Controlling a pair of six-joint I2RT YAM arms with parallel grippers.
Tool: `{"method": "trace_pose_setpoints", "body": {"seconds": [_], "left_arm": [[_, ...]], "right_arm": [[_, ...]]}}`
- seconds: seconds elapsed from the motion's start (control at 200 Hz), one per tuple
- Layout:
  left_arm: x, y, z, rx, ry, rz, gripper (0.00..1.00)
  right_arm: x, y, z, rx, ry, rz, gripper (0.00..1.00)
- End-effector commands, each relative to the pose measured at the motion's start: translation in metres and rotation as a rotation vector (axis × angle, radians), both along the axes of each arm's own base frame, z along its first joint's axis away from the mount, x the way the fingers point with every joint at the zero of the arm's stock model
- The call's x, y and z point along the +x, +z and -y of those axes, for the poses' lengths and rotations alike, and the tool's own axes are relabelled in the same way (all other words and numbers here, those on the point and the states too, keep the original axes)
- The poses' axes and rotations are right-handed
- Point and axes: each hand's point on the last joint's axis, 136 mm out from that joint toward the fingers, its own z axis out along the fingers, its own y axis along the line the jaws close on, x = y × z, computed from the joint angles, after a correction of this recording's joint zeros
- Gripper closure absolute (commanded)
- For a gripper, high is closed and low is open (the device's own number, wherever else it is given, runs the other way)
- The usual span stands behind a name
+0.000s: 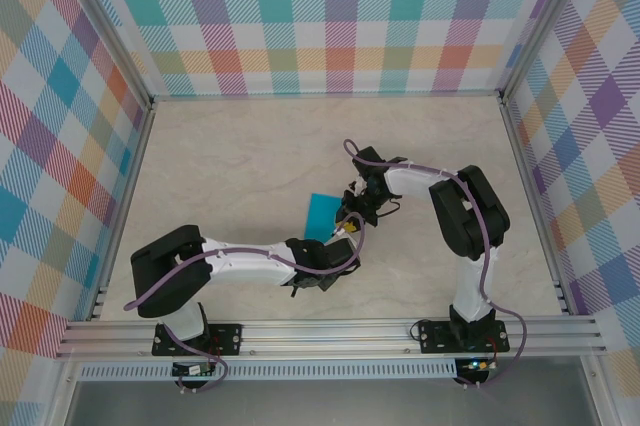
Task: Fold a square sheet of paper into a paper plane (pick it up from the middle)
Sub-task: Third fold the triangle at the center of the table.
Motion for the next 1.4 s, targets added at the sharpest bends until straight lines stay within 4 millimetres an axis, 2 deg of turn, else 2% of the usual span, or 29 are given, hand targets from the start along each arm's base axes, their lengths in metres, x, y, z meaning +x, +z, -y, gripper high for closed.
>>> {"method": "trace_pose_setpoints", "body": {"seconds": [0.0,0.235,0.41,0.535,0.715,0.77,0.965,1.22,1.295,1.395], "left_arm": [[0.010,0.014,0.005,0.000,0.003,0.060,0.59],[0.012,0.021,0.003,-0.022,0.016,0.083,0.90],[0.012,0.024,0.003,-0.064,0.025,0.057,1.00],[0.008,0.025,0.009,-0.150,0.024,-0.036,1.00],[0.008,0.022,0.011,-0.277,0.057,-0.193,1.00],[0.015,0.024,0.016,-0.338,0.066,-0.221,1.00],[0.025,0.023,0.017,-0.465,0.100,-0.358,1.00],[0.036,0.021,0.010,-0.557,0.123,-0.463,1.00],[0.039,0.021,0.009,-0.574,0.128,-0.477,1.00],[0.043,0.023,0.005,-0.585,0.139,-0.476,1.00]], "right_arm": [[-0.001,0.001,0.001,-0.001,0.017,-0.005,0.86],[0.000,0.002,0.001,-0.002,0.018,-0.003,0.86],[0.000,0.004,0.002,-0.002,0.022,0.005,0.83],[0.001,0.010,0.006,-0.023,0.028,0.035,0.73],[0.007,0.018,0.032,-0.091,-0.007,0.092,0.62],[0.010,0.022,0.037,-0.086,-0.023,0.107,0.60],[0.014,0.031,0.041,-0.083,-0.019,0.144,0.60],[0.020,0.038,0.025,0.013,-0.005,0.155,0.73],[0.020,0.042,0.019,0.048,0.010,0.166,0.69],[0.018,0.040,0.023,0.024,-0.001,0.166,0.66]]}}
